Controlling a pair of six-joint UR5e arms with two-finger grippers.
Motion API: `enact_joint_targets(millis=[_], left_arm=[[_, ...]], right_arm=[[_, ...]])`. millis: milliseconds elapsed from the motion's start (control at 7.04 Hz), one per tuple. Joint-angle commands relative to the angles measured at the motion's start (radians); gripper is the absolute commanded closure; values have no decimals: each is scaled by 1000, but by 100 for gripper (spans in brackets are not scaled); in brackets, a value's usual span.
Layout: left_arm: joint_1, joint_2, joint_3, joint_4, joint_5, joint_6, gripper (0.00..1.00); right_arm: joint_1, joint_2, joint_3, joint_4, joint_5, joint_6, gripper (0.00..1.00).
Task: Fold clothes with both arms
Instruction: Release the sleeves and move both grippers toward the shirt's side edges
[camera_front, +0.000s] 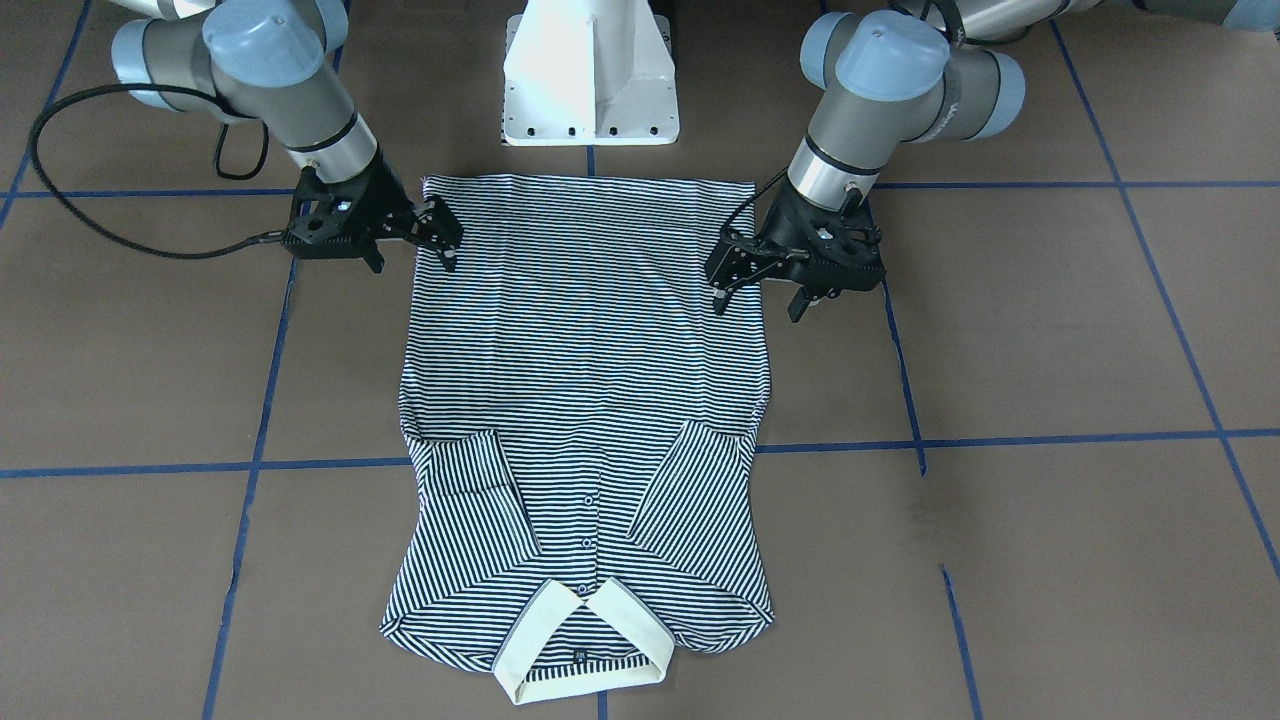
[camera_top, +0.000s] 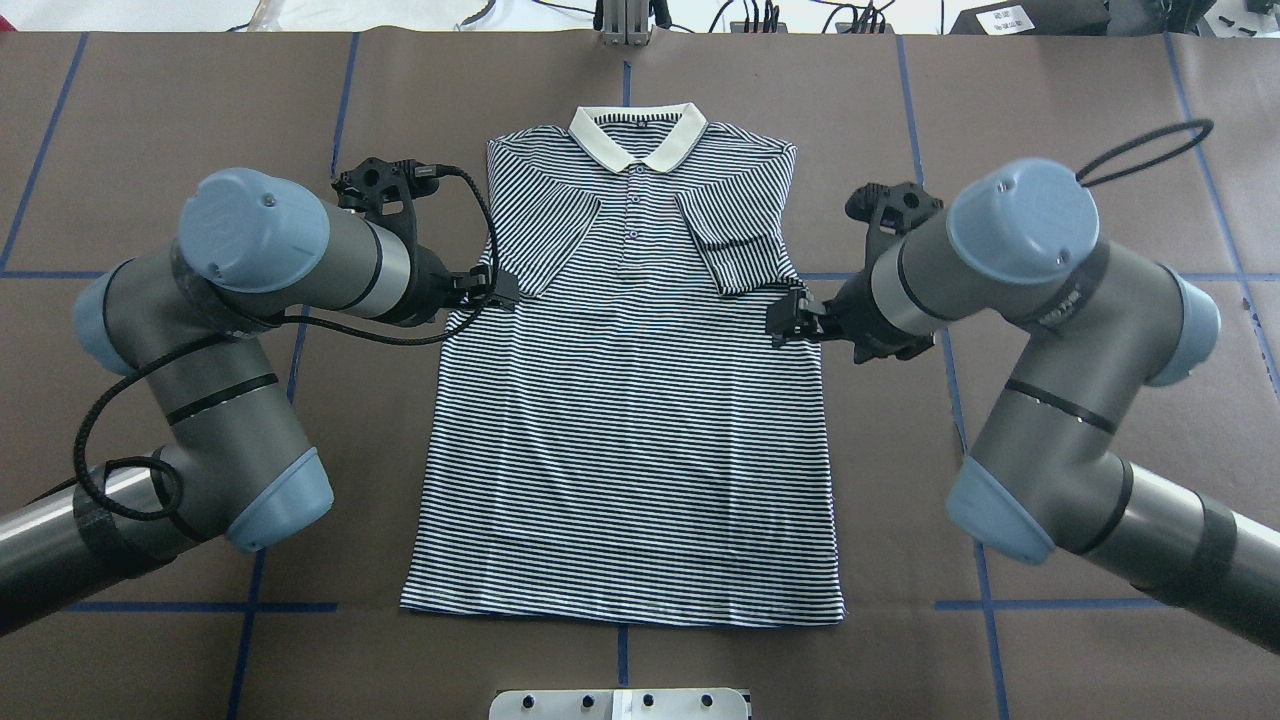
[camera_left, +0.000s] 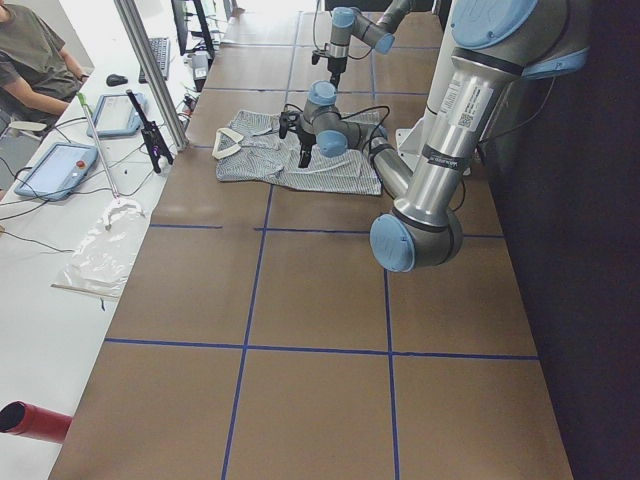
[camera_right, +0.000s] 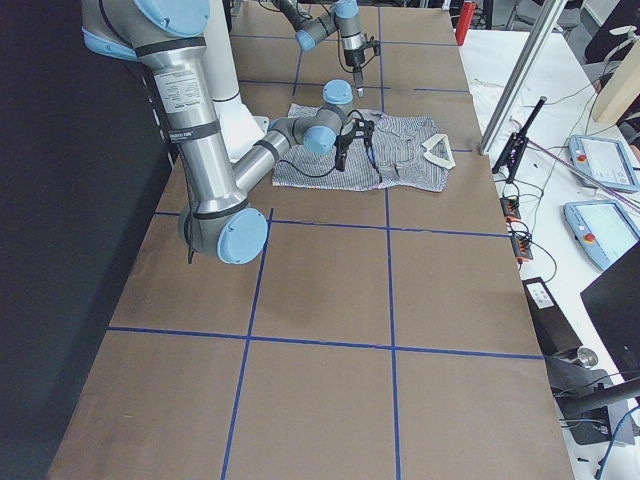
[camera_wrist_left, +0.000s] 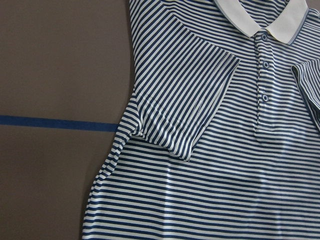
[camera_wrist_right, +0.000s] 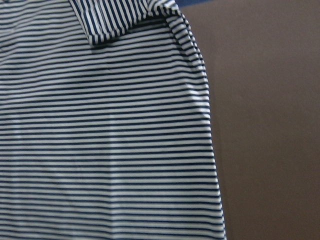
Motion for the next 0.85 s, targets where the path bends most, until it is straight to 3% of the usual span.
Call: enact_joint_targets(millis=[0, 142, 710], left_arm=[[-2, 36, -51, 12, 4, -24, 0], [-2, 38, -51, 10, 5, -24, 0], [-1, 36, -54, 6, 1, -23, 0]], right_arm=[[-281, -92, 81, 1, -270, 237, 0], [-336, -133, 101, 1, -319, 267, 0], [-351, -169, 104, 0, -314, 269, 0]])
